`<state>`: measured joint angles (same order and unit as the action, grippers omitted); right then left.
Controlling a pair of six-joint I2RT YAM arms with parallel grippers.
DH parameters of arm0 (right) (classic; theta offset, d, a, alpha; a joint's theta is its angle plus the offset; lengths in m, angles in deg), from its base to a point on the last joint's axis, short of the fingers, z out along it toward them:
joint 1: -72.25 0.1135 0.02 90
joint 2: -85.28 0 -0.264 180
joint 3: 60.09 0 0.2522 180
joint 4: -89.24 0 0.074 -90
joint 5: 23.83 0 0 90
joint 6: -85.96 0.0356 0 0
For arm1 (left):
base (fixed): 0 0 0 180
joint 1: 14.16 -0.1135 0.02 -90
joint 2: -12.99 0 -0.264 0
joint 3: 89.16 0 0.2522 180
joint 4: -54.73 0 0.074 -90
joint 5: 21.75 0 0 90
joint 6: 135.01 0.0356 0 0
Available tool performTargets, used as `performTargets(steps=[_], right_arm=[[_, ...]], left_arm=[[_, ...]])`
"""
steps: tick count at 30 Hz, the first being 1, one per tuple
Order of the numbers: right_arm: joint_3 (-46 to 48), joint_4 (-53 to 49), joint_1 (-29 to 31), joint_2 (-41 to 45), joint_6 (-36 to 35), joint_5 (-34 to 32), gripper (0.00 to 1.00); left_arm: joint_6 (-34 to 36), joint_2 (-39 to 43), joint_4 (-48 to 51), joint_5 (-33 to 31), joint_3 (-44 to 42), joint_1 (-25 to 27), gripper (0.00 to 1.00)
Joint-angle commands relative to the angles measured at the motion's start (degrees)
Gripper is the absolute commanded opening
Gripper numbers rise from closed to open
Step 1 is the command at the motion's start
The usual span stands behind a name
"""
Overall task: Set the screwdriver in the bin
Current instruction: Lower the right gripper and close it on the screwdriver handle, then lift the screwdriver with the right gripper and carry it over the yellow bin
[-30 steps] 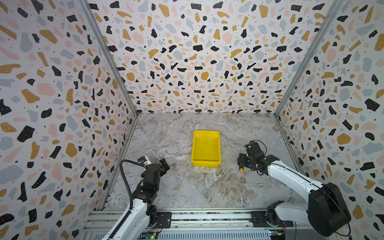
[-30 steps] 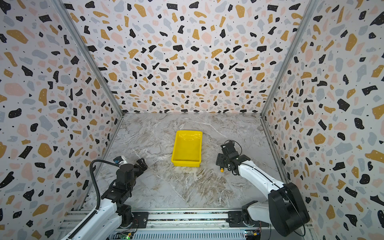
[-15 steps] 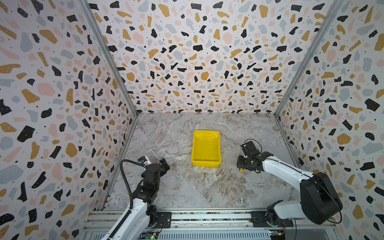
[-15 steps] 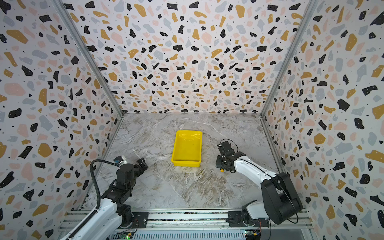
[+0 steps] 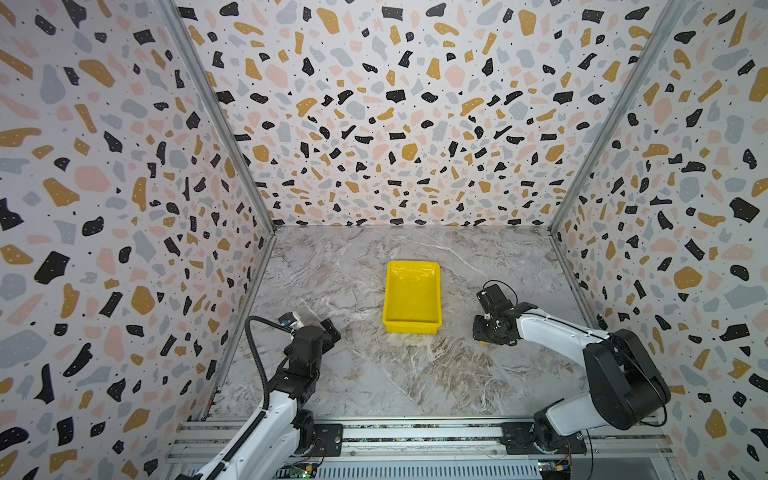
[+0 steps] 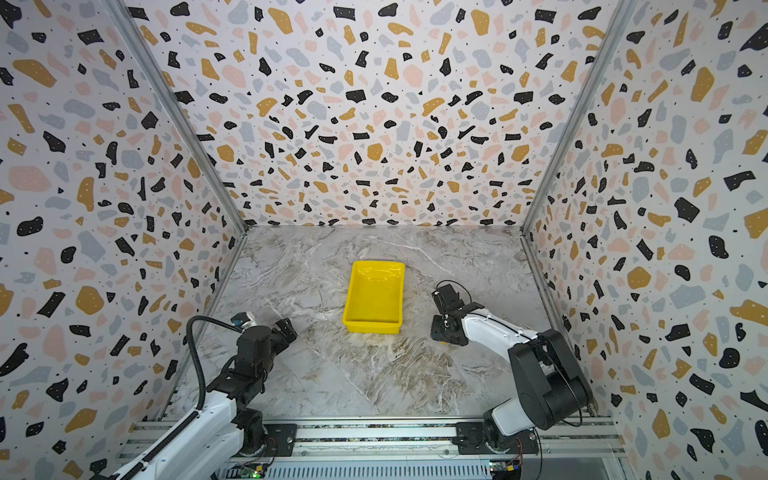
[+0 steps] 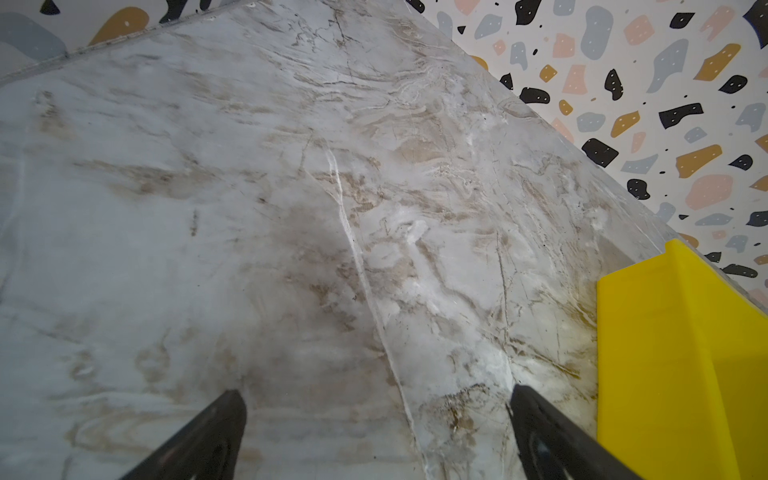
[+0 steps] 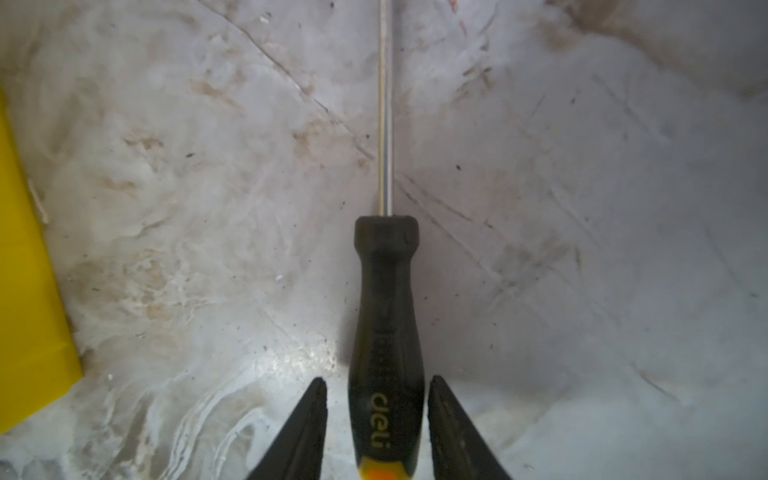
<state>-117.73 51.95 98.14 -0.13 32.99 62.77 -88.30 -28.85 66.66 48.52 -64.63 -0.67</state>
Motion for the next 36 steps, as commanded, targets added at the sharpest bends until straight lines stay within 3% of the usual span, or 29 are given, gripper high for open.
performTargets(steps=[1, 10, 27, 36], right_arm=[[-0.42, -0.90, 0.12, -0.54, -0.39, -1.17, 0.42], [-0.77, -0.90, 0.13, -0.90, -0.30, -1.33, 0.41], [-1.38, -2.93, 0.45, 2.31, 0.38, -2.90, 0.14], [-12.04, -6.71, 9.45, 5.34, 6.12, -7.22, 0.11]], left_arm=[[0.50, 0.62, -2.01, 0.26, 1.19, -0.32, 1.00], [0.66, 0.40, -2.34, 0.52, 1.19, -0.36, 1.00], [0.85, -0.21, -2.61, 1.00, 1.36, -0.32, 0.99], [0.96, -0.08, -2.41, 1.02, 1.34, -0.32, 0.99]])
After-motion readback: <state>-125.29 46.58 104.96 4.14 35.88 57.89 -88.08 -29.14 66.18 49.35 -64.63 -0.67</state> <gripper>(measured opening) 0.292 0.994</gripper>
